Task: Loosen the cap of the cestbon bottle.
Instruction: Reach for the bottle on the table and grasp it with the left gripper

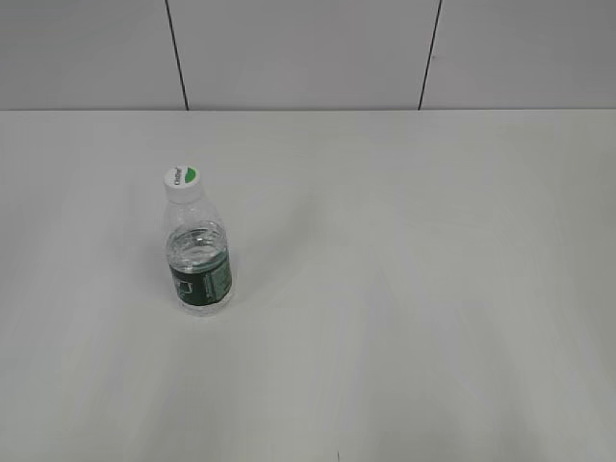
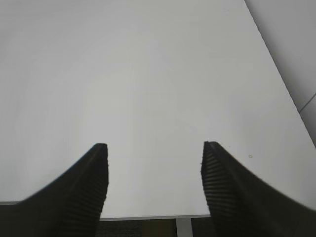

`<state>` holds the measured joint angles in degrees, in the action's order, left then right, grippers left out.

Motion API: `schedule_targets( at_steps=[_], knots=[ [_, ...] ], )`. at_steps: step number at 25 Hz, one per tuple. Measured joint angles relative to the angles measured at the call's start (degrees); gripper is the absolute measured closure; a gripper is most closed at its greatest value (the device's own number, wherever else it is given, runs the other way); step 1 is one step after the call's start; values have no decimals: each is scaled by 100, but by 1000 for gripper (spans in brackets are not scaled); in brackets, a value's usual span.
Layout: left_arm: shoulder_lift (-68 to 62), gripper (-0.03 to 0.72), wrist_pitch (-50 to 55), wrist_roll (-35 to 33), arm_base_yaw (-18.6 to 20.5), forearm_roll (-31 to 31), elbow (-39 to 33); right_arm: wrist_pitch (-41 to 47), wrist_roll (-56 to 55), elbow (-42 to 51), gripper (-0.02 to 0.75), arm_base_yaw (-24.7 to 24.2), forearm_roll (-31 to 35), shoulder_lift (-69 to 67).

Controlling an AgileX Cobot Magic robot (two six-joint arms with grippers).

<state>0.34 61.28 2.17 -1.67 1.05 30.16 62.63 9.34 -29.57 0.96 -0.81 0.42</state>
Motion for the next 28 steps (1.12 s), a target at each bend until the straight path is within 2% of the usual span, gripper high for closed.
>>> schedule_targets(
  at_steps=[28],
  knots=[
    [0,197,0,0,0,0,0,0,0,0,281,0,0,0]
  ],
)
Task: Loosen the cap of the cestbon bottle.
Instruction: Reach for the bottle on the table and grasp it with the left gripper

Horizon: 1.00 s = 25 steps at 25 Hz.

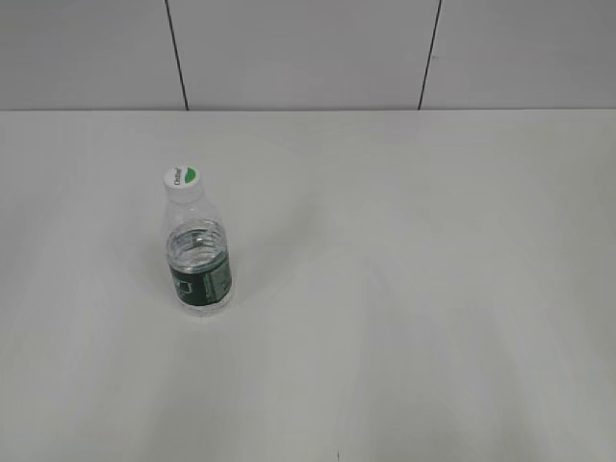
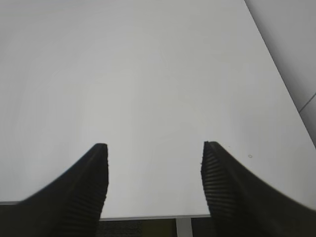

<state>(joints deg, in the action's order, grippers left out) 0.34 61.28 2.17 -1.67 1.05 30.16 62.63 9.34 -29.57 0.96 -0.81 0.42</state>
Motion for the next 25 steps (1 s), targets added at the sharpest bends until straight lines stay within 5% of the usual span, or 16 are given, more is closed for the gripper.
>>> schedule_targets(
  at_steps=[9,25],
  knots=[
    [-68,197,-205,-19,0,155,60,0,0,0,281,0,0,0],
    [-2878,197,-4515,-58,0,289,112,0,0,0,281,0,0,0]
  ],
)
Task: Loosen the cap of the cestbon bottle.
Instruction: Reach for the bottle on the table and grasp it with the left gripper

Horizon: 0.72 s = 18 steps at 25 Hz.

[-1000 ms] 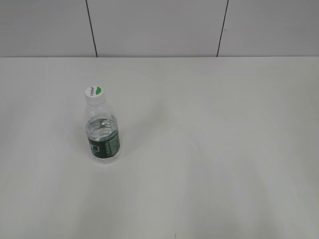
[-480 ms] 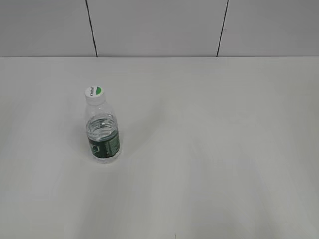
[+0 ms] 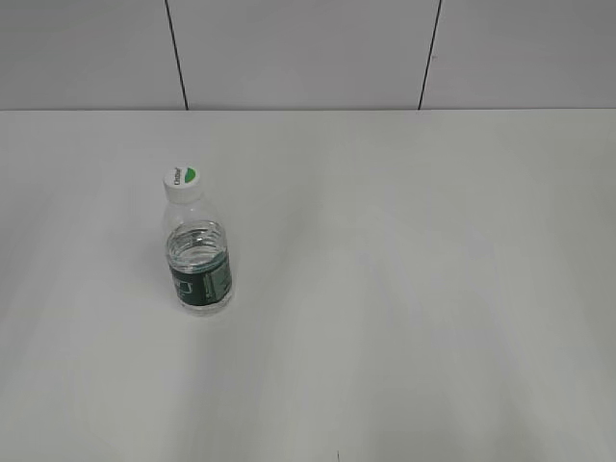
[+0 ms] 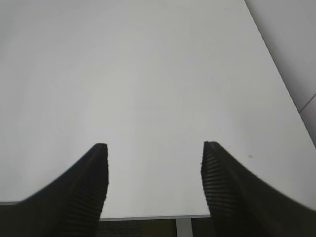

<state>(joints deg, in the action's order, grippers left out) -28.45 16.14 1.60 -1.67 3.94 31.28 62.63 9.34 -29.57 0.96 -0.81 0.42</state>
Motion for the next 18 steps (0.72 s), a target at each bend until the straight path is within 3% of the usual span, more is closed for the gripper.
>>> schedule_targets(
  at_steps=[10,18],
  knots=[
    [-3213,243,-3091,-4,0,82,0,0,0,0,281,0,-4,0],
    [-5217,267,-4536,36,0,311,0,0,0,0,281,0,-4,0]
  ],
)
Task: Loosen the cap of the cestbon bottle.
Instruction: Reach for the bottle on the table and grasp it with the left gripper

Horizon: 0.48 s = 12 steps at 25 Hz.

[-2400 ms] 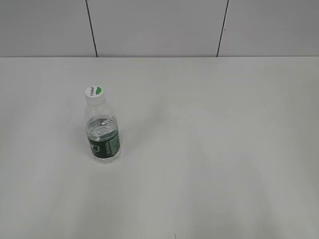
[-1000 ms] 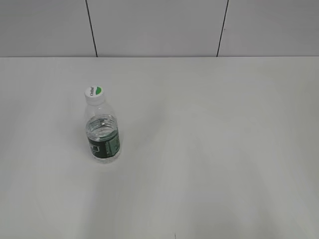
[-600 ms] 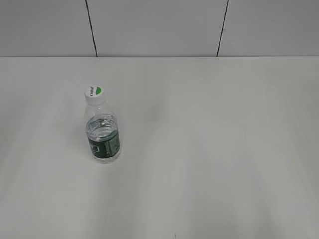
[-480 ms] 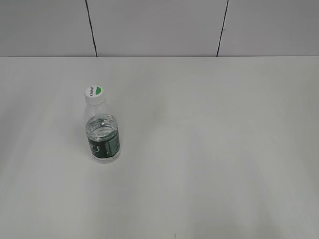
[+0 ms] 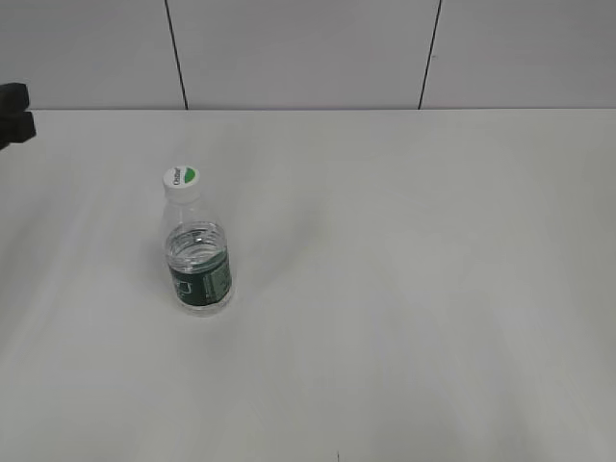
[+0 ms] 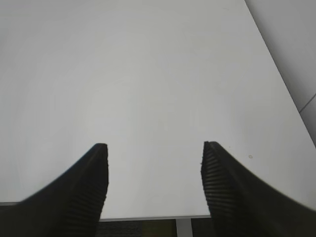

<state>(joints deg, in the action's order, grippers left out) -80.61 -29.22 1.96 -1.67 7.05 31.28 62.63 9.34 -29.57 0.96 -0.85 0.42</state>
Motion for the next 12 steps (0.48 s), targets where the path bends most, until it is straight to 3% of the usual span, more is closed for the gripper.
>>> schedule_targets(
  at_steps=[4,12],
  knots=[
    [-794,268,-756,579,141,686,19,0,0,0,281,0,0,0],
    [-1927,270,-2530,2742,1190,3523,118,0,0,0,281,0,0,0]
  ],
)
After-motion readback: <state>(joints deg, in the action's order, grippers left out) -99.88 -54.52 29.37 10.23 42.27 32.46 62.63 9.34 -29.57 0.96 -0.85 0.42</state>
